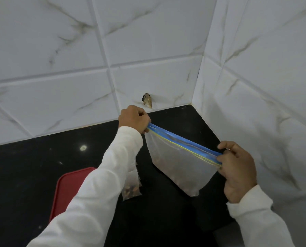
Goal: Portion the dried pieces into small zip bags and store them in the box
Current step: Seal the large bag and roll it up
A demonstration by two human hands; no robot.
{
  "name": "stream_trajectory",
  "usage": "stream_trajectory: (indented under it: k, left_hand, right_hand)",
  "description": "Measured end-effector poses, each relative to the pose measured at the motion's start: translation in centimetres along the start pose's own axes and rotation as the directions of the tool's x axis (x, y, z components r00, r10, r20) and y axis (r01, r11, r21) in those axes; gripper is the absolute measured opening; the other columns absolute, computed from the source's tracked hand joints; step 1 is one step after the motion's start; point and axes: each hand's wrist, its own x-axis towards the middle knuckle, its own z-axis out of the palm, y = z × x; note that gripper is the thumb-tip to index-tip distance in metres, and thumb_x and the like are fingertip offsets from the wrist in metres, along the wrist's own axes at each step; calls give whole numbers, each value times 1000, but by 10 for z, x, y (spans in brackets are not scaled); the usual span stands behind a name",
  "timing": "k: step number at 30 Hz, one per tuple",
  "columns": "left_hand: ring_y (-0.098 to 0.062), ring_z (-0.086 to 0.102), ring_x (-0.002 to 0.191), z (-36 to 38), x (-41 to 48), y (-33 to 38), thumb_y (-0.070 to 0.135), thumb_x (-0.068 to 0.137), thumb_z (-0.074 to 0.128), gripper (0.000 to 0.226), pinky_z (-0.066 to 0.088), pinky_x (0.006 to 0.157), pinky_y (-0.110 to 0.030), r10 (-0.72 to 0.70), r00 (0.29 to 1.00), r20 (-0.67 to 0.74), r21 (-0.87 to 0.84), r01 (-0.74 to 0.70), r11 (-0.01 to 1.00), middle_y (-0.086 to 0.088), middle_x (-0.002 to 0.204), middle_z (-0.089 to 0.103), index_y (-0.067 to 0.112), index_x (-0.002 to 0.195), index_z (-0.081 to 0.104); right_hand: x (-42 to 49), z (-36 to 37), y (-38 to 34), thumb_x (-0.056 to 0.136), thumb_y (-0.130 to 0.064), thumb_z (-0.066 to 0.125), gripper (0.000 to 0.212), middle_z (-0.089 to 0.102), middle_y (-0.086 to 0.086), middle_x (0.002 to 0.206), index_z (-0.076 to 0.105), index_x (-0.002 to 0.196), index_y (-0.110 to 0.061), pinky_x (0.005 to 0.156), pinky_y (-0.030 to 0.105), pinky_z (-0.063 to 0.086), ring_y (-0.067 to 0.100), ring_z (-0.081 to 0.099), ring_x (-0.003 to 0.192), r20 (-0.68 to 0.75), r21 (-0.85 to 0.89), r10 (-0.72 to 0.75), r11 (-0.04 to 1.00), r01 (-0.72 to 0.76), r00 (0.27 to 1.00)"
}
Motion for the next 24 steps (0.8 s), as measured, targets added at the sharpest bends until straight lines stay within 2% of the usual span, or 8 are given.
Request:
stream_trajectory:
  k: [3, 5, 7, 10, 14, 19, 22, 24]
  left_hand:
    - [-26, 71, 60, 1, 2, 2, 1, 89, 50, 29, 62, 61, -31, -101, 994, 39, -150, 106, 983, -11, 74, 71, 9, 72, 73]
    - [-31, 69, 60, -2, 5, 0, -4, 87, 44, 33, 62, 63, -36, -210, 971, 112, -297, 234, 926, -17, 76, 69, 7, 68, 69]
    - [-32, 69, 66, -5, 9, -2, -6, 89, 43, 33, 61, 68, -36, -279, 933, 227, -384, 349, 855, -20, 82, 68, 5, 71, 67]
    - [-33, 71, 76, -6, 11, -8, -5, 89, 41, 31, 60, 60, -31, -314, 898, 309, -478, 432, 765, -20, 93, 67, 4, 76, 67]
    - [-32, 70, 83, -6, 10, -13, -2, 89, 40, 28, 56, 51, -26, -325, 885, 333, -554, 463, 692, -18, 98, 66, 5, 80, 65]
    - [-26, 68, 76, -5, 10, -14, -1, 91, 49, 19, 58, 61, -28, -334, 887, 318, -621, 461, 633, -19, 95, 66, 5, 85, 65]
    - [-18, 61, 79, 0, 5, -16, 21, 93, 63, 5, 54, 68, -28, -161, 970, 183, -435, 226, 872, -10, 99, 63, 17, 94, 65]
    - [-15, 54, 99, 5, -3, -21, 48, 88, 66, 24, 48, 85, -31, 170, 984, 50, 70, -174, 982, 4, 111, 58, 30, 104, 66]
  right_hand:
    - [-7, 2, 7, 71, 17, 53, 40, 43, 1, 61, 62, 72, -21, 57, 26, 39, 19, 42, 61, -46, -37, -142, 989, 140, 989]
    - [-7, 2, 8, 78, 13, 59, 36, 45, 4, 69, 66, 83, -23, 61, 29, 44, 22, 48, 68, 80, 84, -66, 995, 60, 995]
    - [-7, -2, 9, 83, -13, 72, 20, 59, -1, 88, 68, 96, -27, 68, 30, 47, 20, 60, 85, 239, 133, -6, 991, -27, 971]
    - [-13, -7, 13, 60, -55, 79, 56, 66, -14, 104, 65, 111, -36, 73, 23, 51, 4, 64, 96, 347, -109, -105, 982, 151, 932]
    - [-15, -11, 21, 73, -33, 78, 39, 69, -14, 96, 67, 110, -24, 66, 7, 50, 1, 65, 87, 267, -250, -407, 846, 470, 874]
    - [-9, -11, 28, 82, -25, 71, 20, 69, -12, 98, 70, 102, -21, 69, 15, 57, 1, 66, 92, 186, -165, -395, 890, 425, 900]
    - [-7, -8, 30, 85, -22, 69, 18, 68, -14, 100, 69, 103, -22, 68, 14, 56, -1, 65, 93, 142, -122, -406, 898, 423, 903]
    - [-6, -6, 32, 86, -20, 68, 18, 68, -14, 101, 68, 104, -21, 69, 12, 55, -2, 65, 95, 142, -96, -411, 900, 426, 900]
